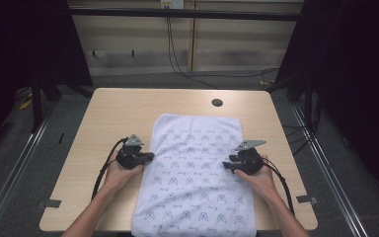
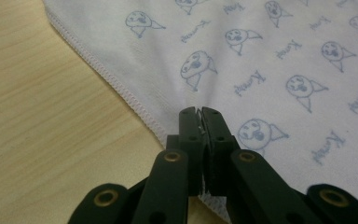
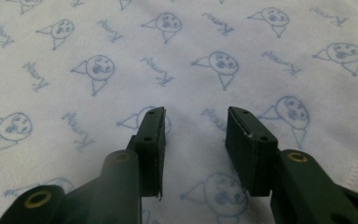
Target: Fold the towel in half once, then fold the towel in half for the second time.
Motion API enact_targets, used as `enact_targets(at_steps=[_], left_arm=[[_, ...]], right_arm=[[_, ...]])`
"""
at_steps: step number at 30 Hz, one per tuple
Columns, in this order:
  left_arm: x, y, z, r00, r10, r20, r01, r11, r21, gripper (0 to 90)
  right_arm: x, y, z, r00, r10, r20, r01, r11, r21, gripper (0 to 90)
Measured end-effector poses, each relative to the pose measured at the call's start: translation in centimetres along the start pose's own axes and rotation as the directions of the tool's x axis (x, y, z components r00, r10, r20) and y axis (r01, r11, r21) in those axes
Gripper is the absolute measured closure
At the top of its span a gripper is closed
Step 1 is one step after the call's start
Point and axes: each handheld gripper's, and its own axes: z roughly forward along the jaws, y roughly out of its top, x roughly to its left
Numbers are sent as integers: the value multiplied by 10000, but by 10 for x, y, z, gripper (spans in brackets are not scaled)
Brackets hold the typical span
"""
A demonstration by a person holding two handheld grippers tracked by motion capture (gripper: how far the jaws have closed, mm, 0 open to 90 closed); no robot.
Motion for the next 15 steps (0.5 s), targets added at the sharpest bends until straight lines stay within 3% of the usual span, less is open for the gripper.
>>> enact_targets(at_steps=[6,10,12,15], left_arm=[[-5,-11,-12,9990,-19,450,16,10000,65,882],[-13,-22,-23,9960,-170,876,154,9997,193,882],[-20,-31,-31,9913,-600,1167,574,9980,259,881],[-36,-40,-43,9925,-119,1213,61,9988,479,882]], right_arm=[[6,-5,-7,9986,-77,-516,83,9999,111,761],[14,-12,-13,9960,-164,-878,179,9997,161,807],[19,-16,-16,9943,-81,-1065,92,9999,102,824],[29,-24,-24,9929,-401,-1116,422,9990,168,843]])
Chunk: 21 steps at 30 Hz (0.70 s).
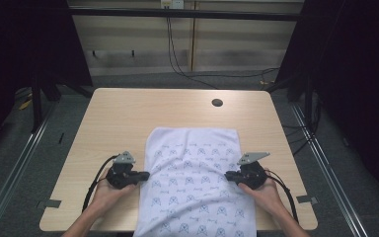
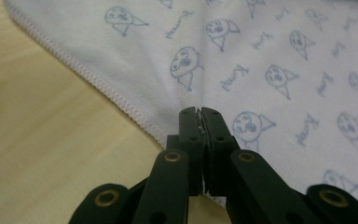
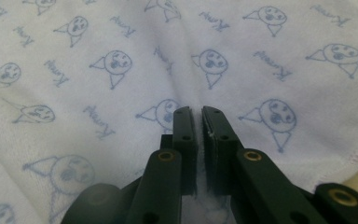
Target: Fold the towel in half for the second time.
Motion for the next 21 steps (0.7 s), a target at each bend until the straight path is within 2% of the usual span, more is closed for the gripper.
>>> enact_targets(at_steps=[1,2,4,5,8,11,12,14,17,18,21], left_arm=[[-3,-4,-2,10000,37,40,-37,10000,-27,882],[-5,-6,-4,9999,-60,156,60,10000,-24,882],[-10,-8,-8,9999,170,5,-170,9997,167,882],[-12,-10,-9,9999,150,21,-150,9997,180,882],[-18,-15,-14,9996,69,268,-77,9996,289,882],[-30,-20,-18,9993,304,194,-313,9984,478,879],[-31,-21,-19,9995,188,252,-200,9987,464,878],[-35,-25,-22,9992,251,326,-268,9983,509,878],[-37,-30,-27,9979,28,644,-64,9984,568,876],[-37,-31,-28,9975,44,704,-88,9980,620,868],[-37,-36,-32,9950,-199,982,150,9986,510,816]], right_arm=[[4,-2,-2,9999,-43,-117,43,10000,-3,843],[8,-5,-4,10000,-54,-47,54,10000,40,842],[15,-9,-8,9993,-248,-286,250,9997,57,840],[19,-12,-10,9993,-238,-291,240,9997,95,839],[30,-18,-16,9977,-350,-587,363,9991,212,834],[37,-25,-21,9938,-184,-1092,207,9996,196,835],[39,-26,-22,9921,-199,-1241,229,9995,228,835],[44,-26,-23,9922,-318,-1202,363,9987,348,830],[47,-26,-24,9878,-191,-1547,274,9983,519,791],[48,-26,-25,9832,3,-1825,116,9978,645,765],[46,-23,-24,9815,-48,-1915,160,9982,573,719]])
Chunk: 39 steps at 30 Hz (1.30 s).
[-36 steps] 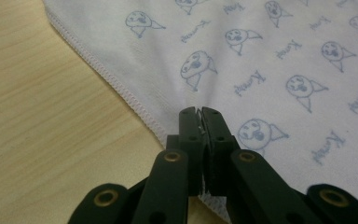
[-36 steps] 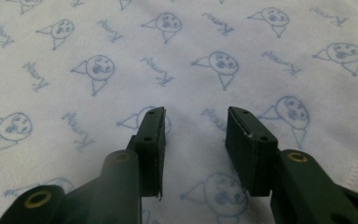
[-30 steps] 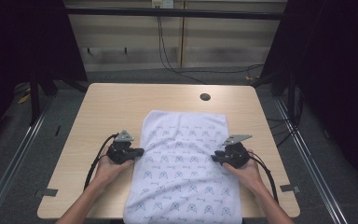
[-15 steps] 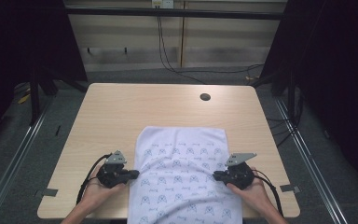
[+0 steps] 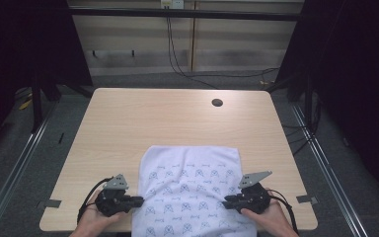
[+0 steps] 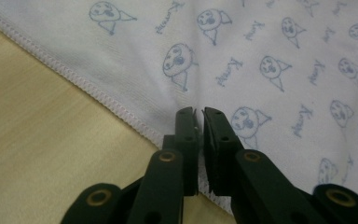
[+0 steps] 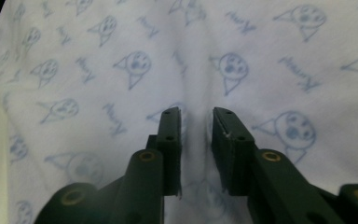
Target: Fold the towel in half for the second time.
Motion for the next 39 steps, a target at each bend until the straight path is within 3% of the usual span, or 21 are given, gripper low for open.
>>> enact_targets(at_steps=[2,4,6,9,11,14,16,19,20,22,23,24,25,26,28,30,34,35,36,39], left_arm=[[5,4,-1,9998,55,-169,-58,9997,-218,727],[15,10,-2,9991,-244,342,267,9972,-698,679],[26,19,-4,9998,-148,108,158,9952,-970,656],[43,30,0,9981,-515,-342,470,9915,-1211,648],[52,37,6,9964,-697,-479,636,9910,-1175,636],[61,51,12,9945,-677,-804,573,9905,-1254,606],[68,59,13,9930,-665,-974,529,9893,-1361,594],[79,67,13,9890,-752,-1271,509,9814,-1851,581],[83,68,13,9881,-840,-1288,585,9799,-1906,575],[91,72,14,9844,-964,-1469,671,9789,-1930,571],[96,73,15,9815,-1032,-1610,693,9766,-2036,576],[100,73,16,9804,-1242,-1530,885,9712,-2212,582],[104,75,18,9778,-1392,-1566,1037,9710,-2153,591],[108,77,19,9747,-1390,-1751,1013,9728,-2082,596],[115,79,21,9741,-1522,-1675,1103,9655,-2358,597],[118,81,27,9708,-1658,-1731,1223,9638,-2371,573],[119,85,38,9746,-1368,-1774,1026,9765,-1896,529],[118,85,40,9727,-1379,-1869,1020,9765,-1898,519],[118,86,41,9774,-1312,-1659,1002,9780,-1831,517],[115,84,46,9795,-973,-1762,715,9865,-1471,547]], right_arm=[[-8,6,-3,9999,19,120,-12,9985,-545,708],[-22,14,-7,9983,161,555,-108,9955,-944,698],[-42,22,-10,9933,348,1099,-219,9930,-1162,713],[-69,32,-11,9839,647,1664,-414,9893,-1396,701],[-88,40,-9,9722,914,2156,-618,9882,-1404,682],[-113,50,-3,9553,1312,2650,-892,9823,-1650,641],[-125,56,2,9547,1562,2532,-1116,9769,-1821,603],[-137,66,13,9475,1607,2764,-1183,9793,-1641,569],[-140,68,16,9475,1700,2709,-1284,9780,-1646,563],[-143,69,20,9369,1616,3100,-1208,9817,-1470,537],[-145,68,21,9369,1681,3066,-1262,9803,-1521,527],[-146,66,21,9347,1769,3082,-1388,9801,-1416,515],[-146,65,22,9333,1851,3079,-1486,9792,-1382,509],[-147,63,23,9388,1814,2929,-1447,9791,-1426,507],[-143,63,23,9379,1650,3051,-1322,9833,-1255,518],[-138,64,25,9355,1371,3258,-1058,9880,-1122,572],[-135,63,25,9505,1125,2898,-864,9911,-1013,786],[-135,63,25,9533,1249,2749,-985,9893,-1078,826],[-135,62,25,9550,1326,2654,-1047,9876,-1165,832],[-134,63,25,9531,1410,2677,-1131,9867,-1171,845]])
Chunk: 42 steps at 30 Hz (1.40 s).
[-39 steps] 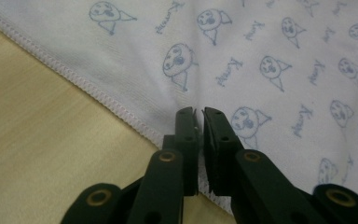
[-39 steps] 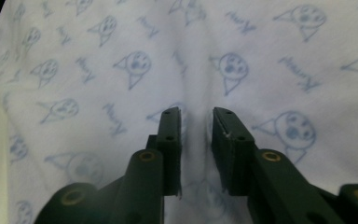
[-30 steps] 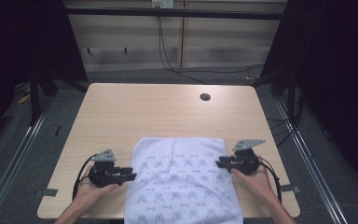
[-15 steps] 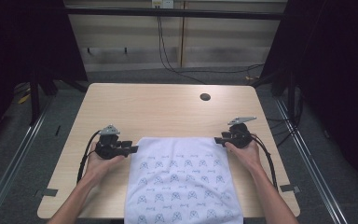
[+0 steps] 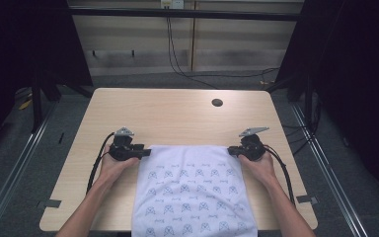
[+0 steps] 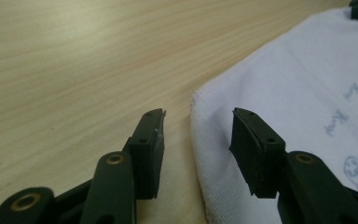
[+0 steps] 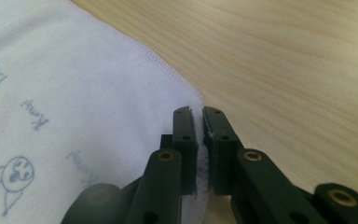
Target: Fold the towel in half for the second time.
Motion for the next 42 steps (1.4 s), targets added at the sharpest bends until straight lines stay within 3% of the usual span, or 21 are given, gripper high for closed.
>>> enact_targets(at_steps=[3,5,8,12,15,21,28,33,37,42], left_arm=[[1,-2,-1,9999,-111,77,111,9999,-61,584],[0,-4,-2,9996,68,286,-66,10000,-40,681],[-3,-5,-2,9985,290,464,-293,9996,58,756],[-3,-6,-3,9978,187,643,-197,9997,155,830],[-2,-6,-6,9980,-16,637,15,10000,14,859],[-6,-2,-19,9977,19,675,9,9991,-416,872],[-4,12,-37,9965,-18,840,111,9939,-1100,871],[-2,32,-52,9977,100,671,5,9879,-1549,871],[-1,58,-67,9976,387,573,-259,9776,-2091,871],[3,85,-74,9988,313,364,-210,9669,-2544,873]], right_arm=[[1,-1,-1,10000,14,15,-14,10000,14,846],[2,-1,-1,9999,109,-36,-109,9999,-14,846],[2,-2,-2,9999,126,-91,-126,9999,0,844],[4,-4,-5,9996,229,-169,-228,9997,51,844],[2,-4,-9,9984,381,-414,-391,9990,-219,848],[0,4,-24,9953,505,-829,-568,9955,-753,852],[-1,26,-46,9925,644,-1039,-810,9830,-1645,854],[-5,50,-64,9948,493,-892,-666,9771,-2021,855],[-9,69,-74,9966,404,-720,-565,9695,-2387,854],[-20,86,-80,9954,704,-652,-853,9604,-2652,854]])
